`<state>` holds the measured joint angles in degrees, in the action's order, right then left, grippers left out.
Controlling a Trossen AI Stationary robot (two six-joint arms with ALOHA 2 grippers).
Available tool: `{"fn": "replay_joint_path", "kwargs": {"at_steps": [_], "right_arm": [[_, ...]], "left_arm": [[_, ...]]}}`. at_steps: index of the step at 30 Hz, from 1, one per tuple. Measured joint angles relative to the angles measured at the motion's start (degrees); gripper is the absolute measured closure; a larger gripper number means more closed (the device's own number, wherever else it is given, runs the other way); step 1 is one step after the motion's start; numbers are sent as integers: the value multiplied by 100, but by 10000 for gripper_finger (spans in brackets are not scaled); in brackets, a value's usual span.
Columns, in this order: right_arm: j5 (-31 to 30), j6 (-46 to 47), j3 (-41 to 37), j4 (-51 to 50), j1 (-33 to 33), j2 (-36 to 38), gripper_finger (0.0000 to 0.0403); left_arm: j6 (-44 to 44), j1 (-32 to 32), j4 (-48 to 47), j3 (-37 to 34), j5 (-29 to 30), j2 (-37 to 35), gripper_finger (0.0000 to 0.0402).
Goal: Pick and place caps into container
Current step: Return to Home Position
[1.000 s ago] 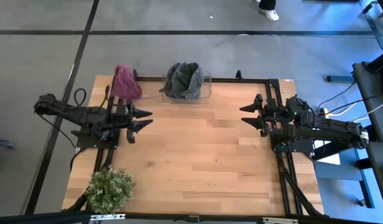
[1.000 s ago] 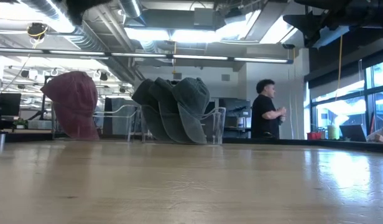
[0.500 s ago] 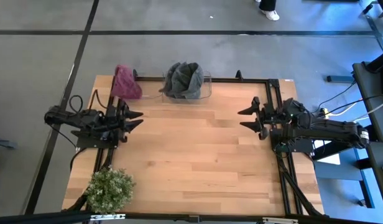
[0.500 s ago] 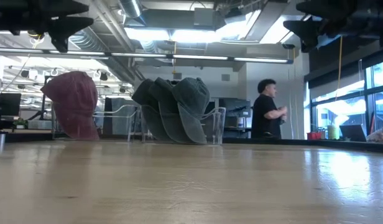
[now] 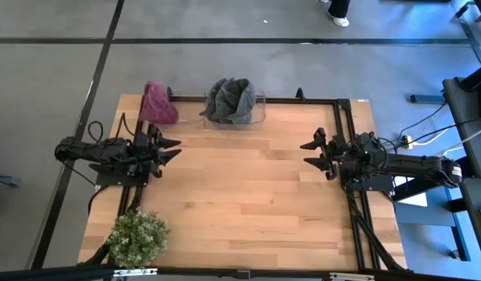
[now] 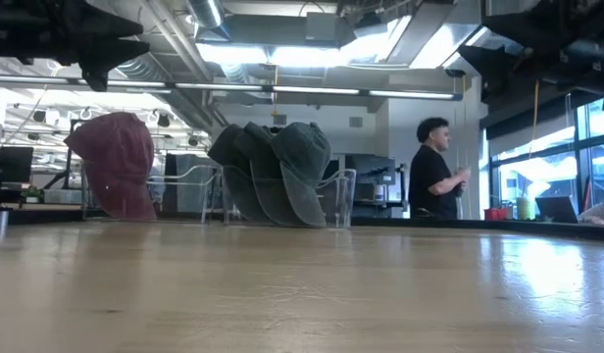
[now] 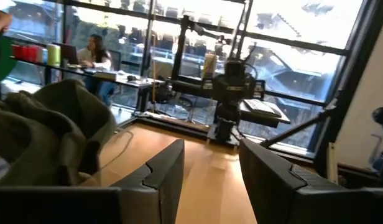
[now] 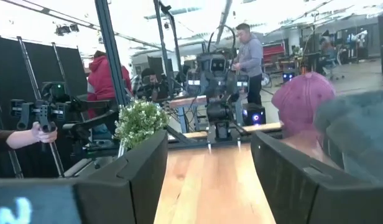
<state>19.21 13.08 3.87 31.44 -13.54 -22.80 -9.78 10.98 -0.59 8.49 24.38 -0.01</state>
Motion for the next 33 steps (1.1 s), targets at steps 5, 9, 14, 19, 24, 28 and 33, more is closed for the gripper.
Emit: {"fn": "replay_joint_path", "kwargs": {"at_steps": [5, 9, 14, 19, 24, 28, 33], "right_arm": [[-3, 12, -336, 355, 0, 309, 170], [-3, -134, -330, 260, -11, 400, 170], [-79, -134, -330, -198, -11, 472, 170], [-172, -52, -330, -305, -13, 473, 170], [-172, 39, -330, -249, -13, 502, 170], [-171, -21, -330, -246, -13, 539, 170], [-170, -168, -330, -264, -15, 537, 170]], "left_arm": [[-52, 1, -173, 0, -54, 0, 251], [-121, 2, -478, 2, 6, 0, 251], [-426, 4, -818, 0, -20, 0, 251], [-366, 4, -261, -225, -15, 0, 251], [-270, 2, 448, -700, -113, 0, 251], [-384, 0, 451, -802, -138, 13, 251], [-291, 0, 460, -802, 38, 5, 251]]}}
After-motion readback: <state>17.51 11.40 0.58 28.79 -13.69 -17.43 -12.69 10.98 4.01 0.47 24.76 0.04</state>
